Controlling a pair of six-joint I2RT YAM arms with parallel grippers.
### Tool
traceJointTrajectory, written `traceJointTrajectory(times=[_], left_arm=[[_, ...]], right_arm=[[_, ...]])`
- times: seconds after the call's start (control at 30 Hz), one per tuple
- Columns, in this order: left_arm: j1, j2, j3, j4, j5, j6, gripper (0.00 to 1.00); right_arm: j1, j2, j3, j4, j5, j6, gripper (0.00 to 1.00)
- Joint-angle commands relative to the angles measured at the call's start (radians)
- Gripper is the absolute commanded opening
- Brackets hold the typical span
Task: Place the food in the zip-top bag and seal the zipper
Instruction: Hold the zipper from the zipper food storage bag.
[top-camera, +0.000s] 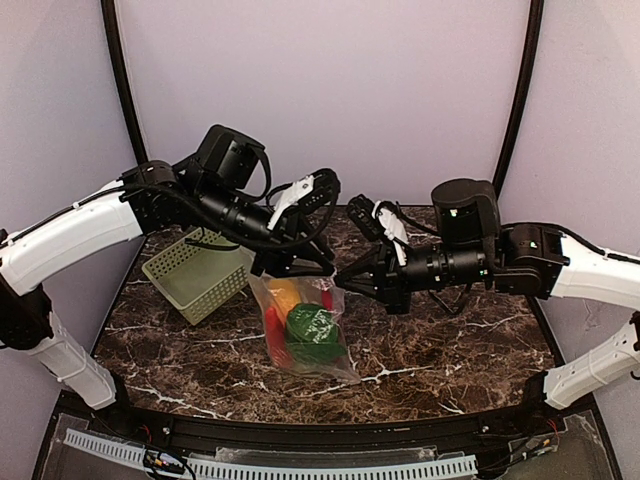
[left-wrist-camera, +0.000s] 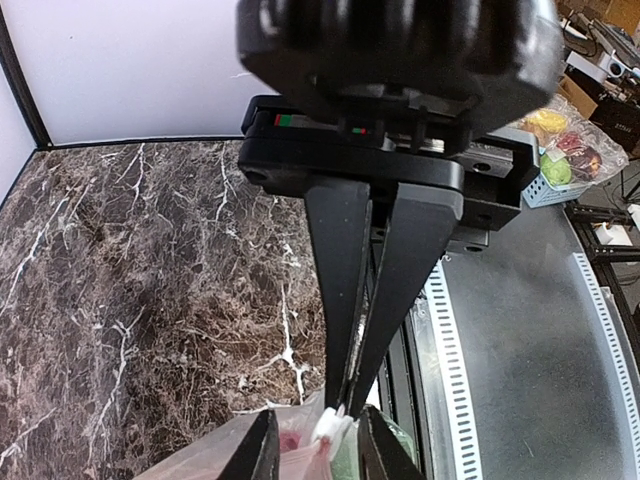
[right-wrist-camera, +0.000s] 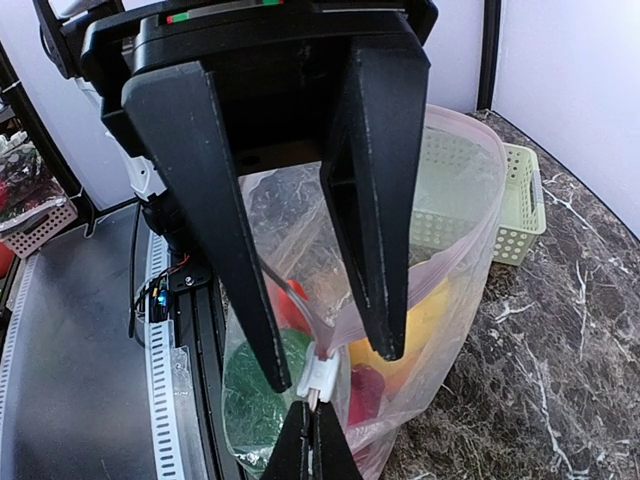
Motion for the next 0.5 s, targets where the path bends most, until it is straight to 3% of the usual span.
traceJointTrajectory(times=[0.0,0.47], left_arm=[[-0.005,0.016,0.0,-0.076,0.05,-0.001,0.26],[-0.006,0.016,0.003,-0.079,0.055,-0.003,0.05]], right_arm=[[0.007,-0.01,0.011,0.078,0.057,0.014,0.0],[0.007,-0.008,0.013,0.077,0.076,0.026,0.0]])
